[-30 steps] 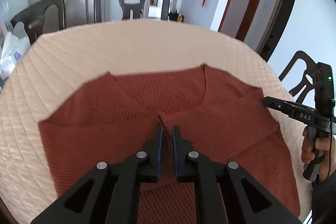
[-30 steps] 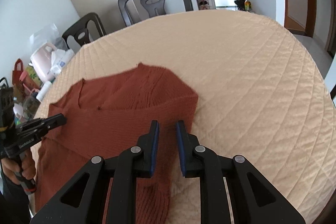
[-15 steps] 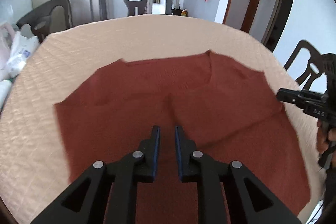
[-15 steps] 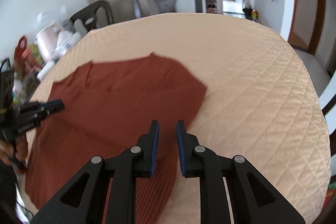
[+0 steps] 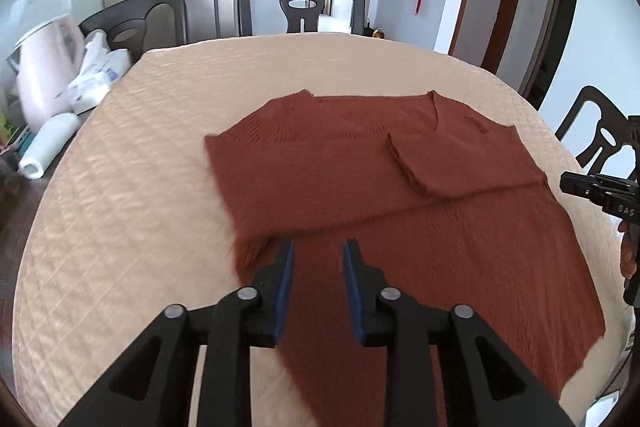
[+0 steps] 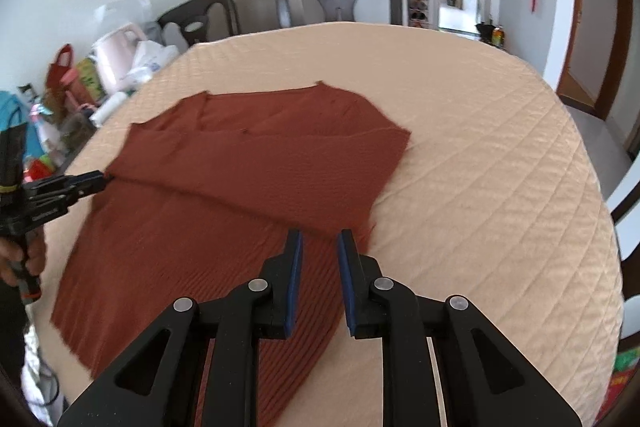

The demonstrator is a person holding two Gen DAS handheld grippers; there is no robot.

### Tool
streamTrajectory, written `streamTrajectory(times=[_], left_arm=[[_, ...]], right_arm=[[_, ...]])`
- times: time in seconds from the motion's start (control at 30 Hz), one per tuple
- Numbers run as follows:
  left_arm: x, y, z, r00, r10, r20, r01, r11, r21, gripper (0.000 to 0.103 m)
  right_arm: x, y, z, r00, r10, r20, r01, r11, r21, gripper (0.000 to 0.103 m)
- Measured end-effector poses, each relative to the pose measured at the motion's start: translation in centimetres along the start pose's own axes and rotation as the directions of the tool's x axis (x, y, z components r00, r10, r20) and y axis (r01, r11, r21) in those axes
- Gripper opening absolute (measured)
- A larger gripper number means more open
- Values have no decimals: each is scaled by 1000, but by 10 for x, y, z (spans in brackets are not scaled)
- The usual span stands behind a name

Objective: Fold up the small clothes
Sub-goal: 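Close the right tool on the hem while the left tool grasps the hem beside it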

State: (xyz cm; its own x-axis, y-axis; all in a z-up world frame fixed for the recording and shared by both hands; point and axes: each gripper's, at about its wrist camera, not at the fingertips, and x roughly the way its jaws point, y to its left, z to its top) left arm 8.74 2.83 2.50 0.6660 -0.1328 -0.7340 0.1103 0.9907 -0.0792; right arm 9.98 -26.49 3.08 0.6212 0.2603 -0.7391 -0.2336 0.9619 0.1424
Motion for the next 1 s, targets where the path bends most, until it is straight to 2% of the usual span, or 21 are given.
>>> streamTrajectory(times=[0.07,0.1,0.3,0.53,0.6,0.77,1.0], left_arm=[[-7,2,-10,1000,-6,3,6,1000,-4,35],[-10,3,-15,1000,-10,4,10,1000,-9,37],[-26,10,-44,999,-35,18,37,996,-79,45],[-35,3,-77,993,-118,-5,117,982,-147,49],[-41,-3,-84,993,-118,15,119,982,-147,50],[-51,-6,-98,979,-201,26,202,956,-212,50],[-57,-12,-107,974,-224,40,227,947,-228,50]], right_arm=[[-5,1,-10,999,36,-8,-35,999,13,39],[-7,2,-15,999,49,-12,-49,999,21,41],[-19,5,-44,997,76,-19,-75,996,57,41],[-24,7,-73,991,125,-40,-120,987,109,42],[-27,9,-79,986,162,-34,-157,979,133,42],[-32,17,-94,961,273,-38,-262,949,177,42],[-34,18,-101,952,305,-25,-294,932,211,42]])
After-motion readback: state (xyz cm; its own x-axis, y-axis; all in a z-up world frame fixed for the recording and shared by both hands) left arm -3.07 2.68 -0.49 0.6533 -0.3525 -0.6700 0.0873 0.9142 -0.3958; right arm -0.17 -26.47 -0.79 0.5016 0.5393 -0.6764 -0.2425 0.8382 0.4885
